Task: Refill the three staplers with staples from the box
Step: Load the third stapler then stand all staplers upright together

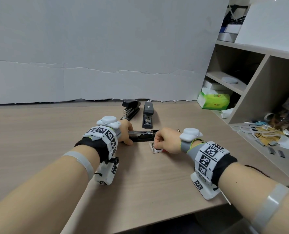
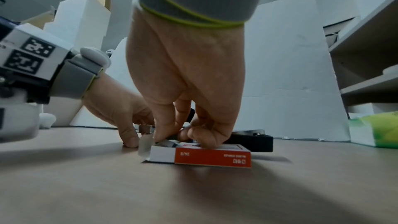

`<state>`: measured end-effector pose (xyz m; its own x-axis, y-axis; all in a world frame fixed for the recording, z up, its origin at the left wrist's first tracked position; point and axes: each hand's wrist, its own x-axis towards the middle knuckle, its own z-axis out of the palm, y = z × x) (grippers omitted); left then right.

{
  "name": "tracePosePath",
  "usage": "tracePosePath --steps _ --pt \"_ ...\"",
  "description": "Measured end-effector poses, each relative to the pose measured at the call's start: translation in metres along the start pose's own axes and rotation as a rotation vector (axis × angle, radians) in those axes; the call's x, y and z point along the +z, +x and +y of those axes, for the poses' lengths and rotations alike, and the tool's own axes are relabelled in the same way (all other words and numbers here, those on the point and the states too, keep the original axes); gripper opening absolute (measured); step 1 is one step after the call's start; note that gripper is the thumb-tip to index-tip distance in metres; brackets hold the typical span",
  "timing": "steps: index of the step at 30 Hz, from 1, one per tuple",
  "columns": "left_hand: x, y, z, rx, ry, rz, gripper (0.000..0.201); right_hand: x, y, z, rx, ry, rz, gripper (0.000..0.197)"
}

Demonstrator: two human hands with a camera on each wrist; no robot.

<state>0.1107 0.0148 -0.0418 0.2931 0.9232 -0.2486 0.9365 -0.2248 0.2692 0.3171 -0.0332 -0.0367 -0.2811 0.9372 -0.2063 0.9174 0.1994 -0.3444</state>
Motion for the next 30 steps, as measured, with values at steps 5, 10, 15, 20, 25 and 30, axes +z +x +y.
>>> tracePosePath --steps 5,10,15,20,25,30 --pt "0.000 -0.001 -0.002 -0.002 0.022 0.013 0.048 -0.001 0.000 -0.005 -0.043 0.125 0.009 0.010" --pt "0.000 0.001 0.000 0.005 0.015 0.005 0.048 0.003 -0.003 -0.007 -0.108 0.068 0.022 0.007" --pt "0.001 0.002 -0.002 0.005 0.022 0.002 0.048 0.006 -0.001 -0.009 -0.128 0.017 0.067 0.007" --pt "0.001 0.004 -0.002 0.000 0.021 -0.003 0.047 0.005 0.001 -0.011 -0.138 0.012 0.090 0.008" --pt "0.002 0.005 -0.004 0.004 0.017 0.000 0.050 -0.004 -0.004 -0.010 -0.142 0.059 0.062 0.004" --pt "0.002 0.006 -0.004 0.011 0.001 0.001 0.049 -0.002 -0.001 -0.013 -0.134 -0.047 0.007 0.008"
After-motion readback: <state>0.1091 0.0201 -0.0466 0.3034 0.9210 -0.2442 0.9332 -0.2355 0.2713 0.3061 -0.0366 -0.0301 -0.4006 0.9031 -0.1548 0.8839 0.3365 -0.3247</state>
